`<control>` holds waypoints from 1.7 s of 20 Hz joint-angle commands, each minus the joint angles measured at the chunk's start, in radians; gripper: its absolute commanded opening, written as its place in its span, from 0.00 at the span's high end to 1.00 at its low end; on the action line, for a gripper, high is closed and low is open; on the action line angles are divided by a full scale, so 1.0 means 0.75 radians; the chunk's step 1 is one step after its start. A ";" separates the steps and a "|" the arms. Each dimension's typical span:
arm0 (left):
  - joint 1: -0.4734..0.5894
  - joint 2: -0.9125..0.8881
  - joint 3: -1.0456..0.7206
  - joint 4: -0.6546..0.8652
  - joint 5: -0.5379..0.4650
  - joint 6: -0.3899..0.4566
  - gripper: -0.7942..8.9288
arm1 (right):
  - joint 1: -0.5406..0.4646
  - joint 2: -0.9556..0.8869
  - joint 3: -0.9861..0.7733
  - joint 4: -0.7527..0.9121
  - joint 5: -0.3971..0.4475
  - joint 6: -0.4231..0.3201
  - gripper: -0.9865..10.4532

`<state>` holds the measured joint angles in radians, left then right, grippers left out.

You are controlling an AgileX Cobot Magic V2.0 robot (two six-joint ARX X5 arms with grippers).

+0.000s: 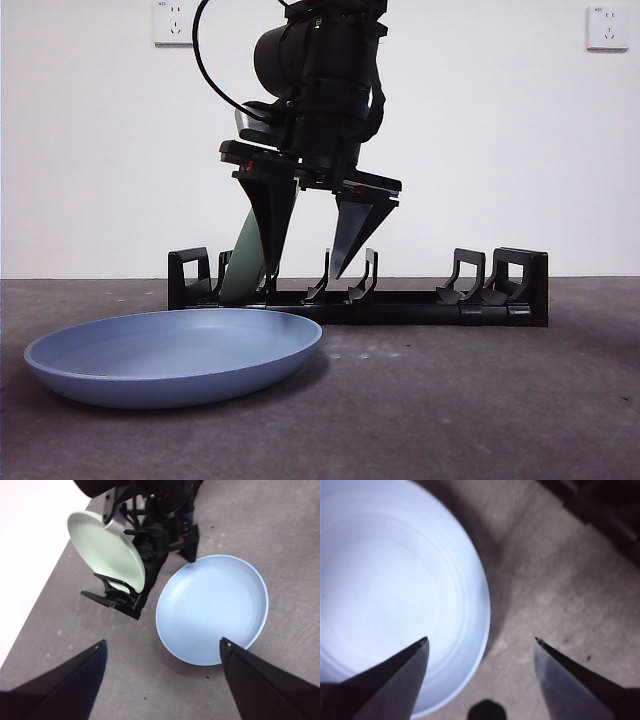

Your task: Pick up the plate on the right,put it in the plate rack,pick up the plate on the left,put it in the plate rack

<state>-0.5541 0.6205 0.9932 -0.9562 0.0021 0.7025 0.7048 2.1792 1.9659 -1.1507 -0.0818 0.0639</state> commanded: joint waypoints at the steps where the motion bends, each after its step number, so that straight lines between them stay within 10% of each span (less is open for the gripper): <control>1: -0.015 0.005 -0.002 0.010 -0.004 0.016 0.52 | 0.003 0.040 -0.010 0.015 0.001 0.019 0.61; 13: -0.032 0.011 -0.002 0.010 -0.007 0.021 0.52 | 0.002 0.073 -0.142 0.125 -0.001 0.032 0.62; 23: -0.050 0.016 -0.002 0.009 -0.003 0.021 0.52 | 0.002 0.073 -0.204 0.161 -0.079 0.046 0.92; 34: -0.337 0.162 -0.002 -0.036 -0.035 0.196 0.49 | -0.017 -0.227 -0.179 0.067 -0.101 0.033 0.93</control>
<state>-0.8024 0.7410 0.9932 -0.9813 -0.0235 0.8200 0.6930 2.0144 1.8252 -1.0996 -0.1505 0.0967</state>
